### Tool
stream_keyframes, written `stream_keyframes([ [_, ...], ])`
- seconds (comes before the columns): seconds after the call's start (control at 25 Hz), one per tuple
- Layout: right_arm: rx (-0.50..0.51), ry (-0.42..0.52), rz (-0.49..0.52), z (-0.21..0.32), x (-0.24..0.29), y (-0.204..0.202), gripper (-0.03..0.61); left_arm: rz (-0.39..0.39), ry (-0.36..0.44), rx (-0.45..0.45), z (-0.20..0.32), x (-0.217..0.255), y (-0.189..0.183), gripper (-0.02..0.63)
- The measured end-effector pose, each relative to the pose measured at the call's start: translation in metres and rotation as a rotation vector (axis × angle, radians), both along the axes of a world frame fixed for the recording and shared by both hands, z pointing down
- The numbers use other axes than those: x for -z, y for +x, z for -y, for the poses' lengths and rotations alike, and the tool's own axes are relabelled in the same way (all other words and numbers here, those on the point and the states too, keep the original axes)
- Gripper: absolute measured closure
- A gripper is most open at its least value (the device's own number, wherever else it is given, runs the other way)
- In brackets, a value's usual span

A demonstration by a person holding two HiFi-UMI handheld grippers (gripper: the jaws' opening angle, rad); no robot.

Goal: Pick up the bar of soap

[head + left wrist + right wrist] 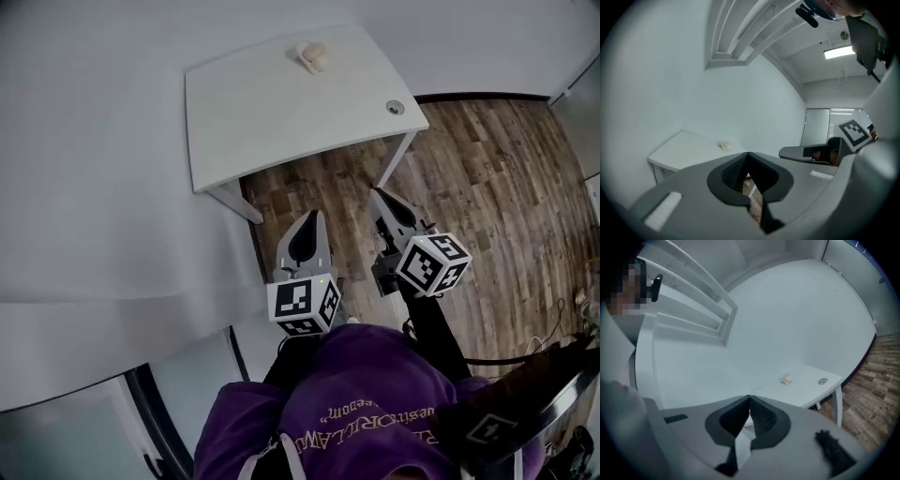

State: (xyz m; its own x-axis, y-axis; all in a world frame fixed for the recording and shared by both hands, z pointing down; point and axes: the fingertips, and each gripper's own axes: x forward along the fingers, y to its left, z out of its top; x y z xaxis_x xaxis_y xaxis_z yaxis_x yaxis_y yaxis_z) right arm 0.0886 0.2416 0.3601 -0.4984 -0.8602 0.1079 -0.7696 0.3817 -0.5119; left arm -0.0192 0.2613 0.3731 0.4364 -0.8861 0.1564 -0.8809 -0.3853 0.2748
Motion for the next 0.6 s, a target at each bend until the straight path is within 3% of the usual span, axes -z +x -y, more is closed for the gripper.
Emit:
stream_keyframes([
  [0.6,0.030,-0.029,-0.024,0.088,-0.014,-0.058,0.569,-0.014,-0.037,0.051,0.086,-0.018,-0.061,0.609],
])
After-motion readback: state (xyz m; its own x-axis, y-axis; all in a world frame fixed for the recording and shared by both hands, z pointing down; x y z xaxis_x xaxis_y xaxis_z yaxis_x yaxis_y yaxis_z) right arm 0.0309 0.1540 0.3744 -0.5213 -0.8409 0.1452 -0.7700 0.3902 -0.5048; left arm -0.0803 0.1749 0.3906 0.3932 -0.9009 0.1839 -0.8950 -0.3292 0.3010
